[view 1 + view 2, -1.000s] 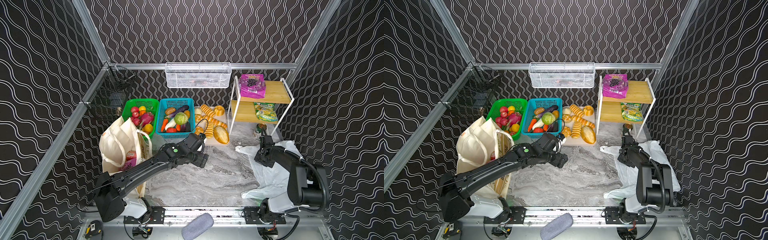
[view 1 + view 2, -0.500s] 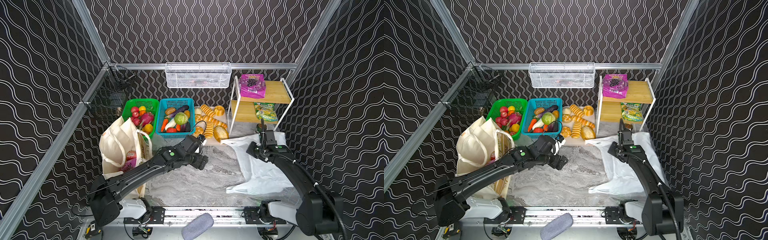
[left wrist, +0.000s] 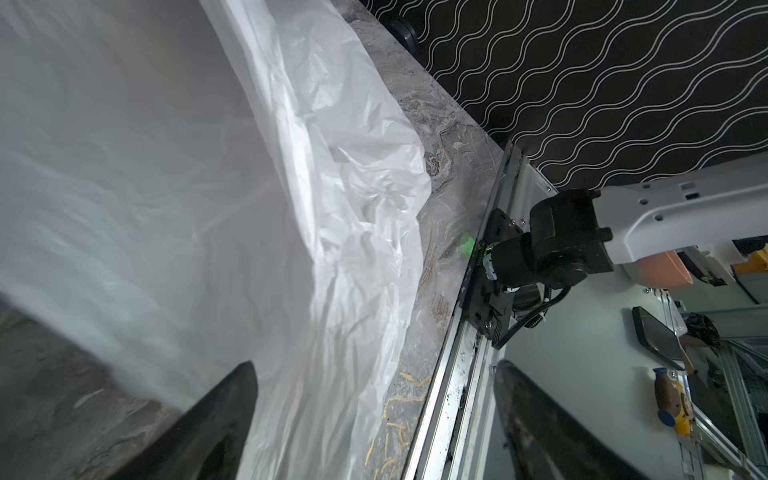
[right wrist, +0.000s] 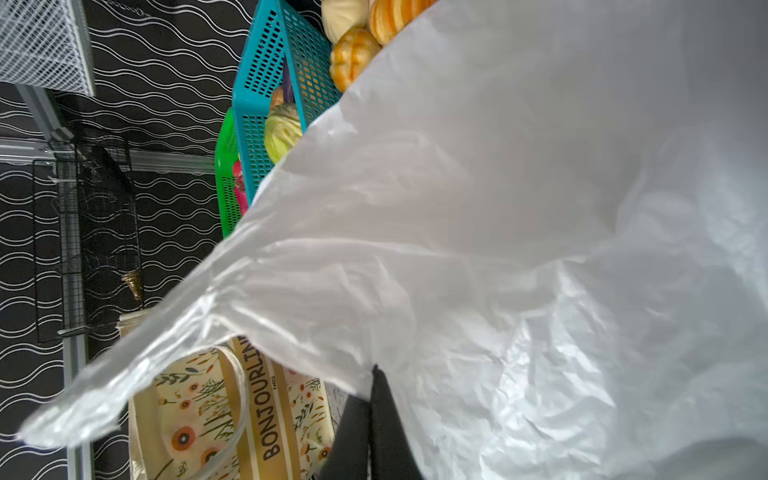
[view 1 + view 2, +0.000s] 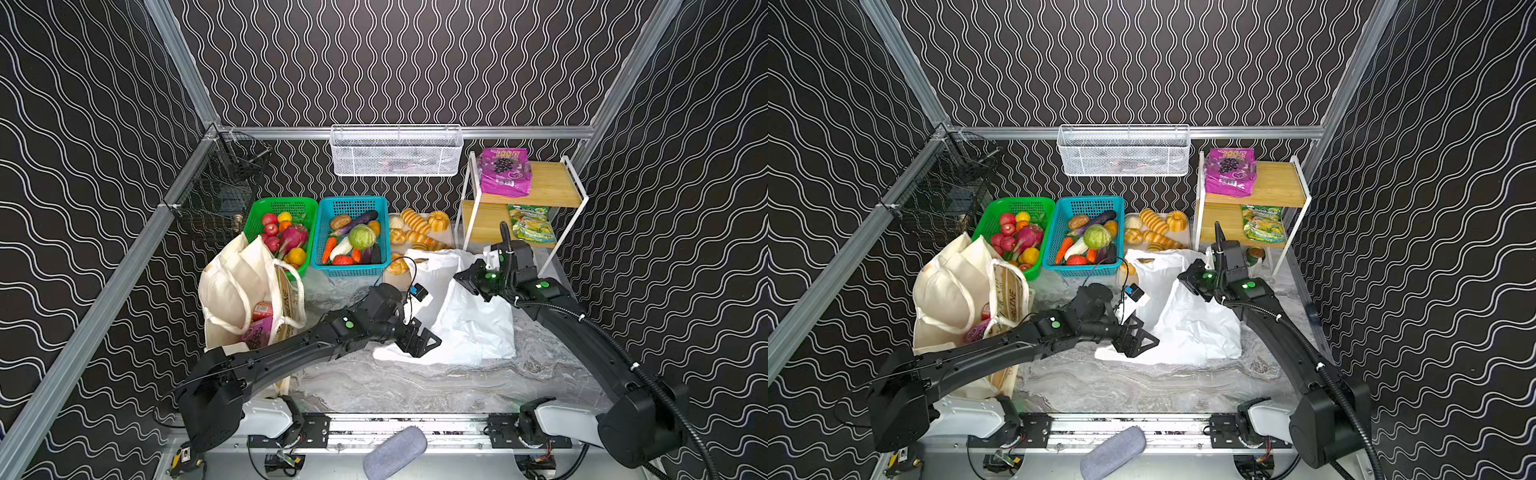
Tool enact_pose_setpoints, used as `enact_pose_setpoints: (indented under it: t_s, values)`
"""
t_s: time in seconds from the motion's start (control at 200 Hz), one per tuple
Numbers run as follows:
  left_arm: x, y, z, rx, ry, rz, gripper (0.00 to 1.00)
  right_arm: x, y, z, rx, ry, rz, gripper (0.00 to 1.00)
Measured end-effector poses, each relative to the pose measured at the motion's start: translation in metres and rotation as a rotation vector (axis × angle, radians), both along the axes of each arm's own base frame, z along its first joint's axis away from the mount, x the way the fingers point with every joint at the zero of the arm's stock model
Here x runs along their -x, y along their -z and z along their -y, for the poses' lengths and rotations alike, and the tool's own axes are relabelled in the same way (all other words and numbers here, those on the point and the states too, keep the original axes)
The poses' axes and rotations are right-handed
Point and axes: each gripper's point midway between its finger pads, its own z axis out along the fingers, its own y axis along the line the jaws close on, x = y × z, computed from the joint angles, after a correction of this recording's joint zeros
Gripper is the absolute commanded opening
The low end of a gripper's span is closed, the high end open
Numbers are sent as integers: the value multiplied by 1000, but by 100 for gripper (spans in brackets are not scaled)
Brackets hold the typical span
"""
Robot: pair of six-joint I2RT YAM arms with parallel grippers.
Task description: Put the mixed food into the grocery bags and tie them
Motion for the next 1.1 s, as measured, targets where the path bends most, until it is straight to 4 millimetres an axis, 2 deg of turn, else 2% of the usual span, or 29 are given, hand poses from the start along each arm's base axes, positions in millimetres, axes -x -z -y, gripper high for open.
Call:
enact_pose_setpoints:
  t_s: [0.095,0.175,0.245,0.315,0.415,0.445,0.566,0.676,0.771,0.951,1.036,1.101]
  values:
    - [0,11,8,-24,3,-2,90,-2,6,-4,-7,-17,-21,0]
    - [-8,14,17,-47,-11,21,87,-2,6,-7,-19,-31,-24,0]
    - [-15,18,22,-68,-25,43,81,-3,4,-10,-34,-41,-18,0]
    - [-23,24,24,-99,-44,66,64,-4,2,-13,-47,-51,-9,0]
    - [-28,30,25,-132,-49,87,27,-4,1,-15,-60,-58,-10,0]
    - [-29,29,26,-130,-48,89,18,-4,2,-15,-60,-60,-12,3]
    - [-27,18,28,-101,-36,100,0,-4,3,-13,-29,-64,-5,22]
    - [-20,4,26,-59,-18,110,0,-6,-2,-9,29,-83,30,40]
    - [-19,-11,27,-25,-4,131,0,0,-7,-15,77,-131,57,51]
    - [-19,-27,29,-9,19,174,0,18,-13,-38,150,-259,63,57]
    - [-18,-26,28,-16,19,170,0,29,-6,-51,213,-311,42,59]
    - [-17,-24,25,-28,20,163,0,32,6,-51,266,-314,9,60]
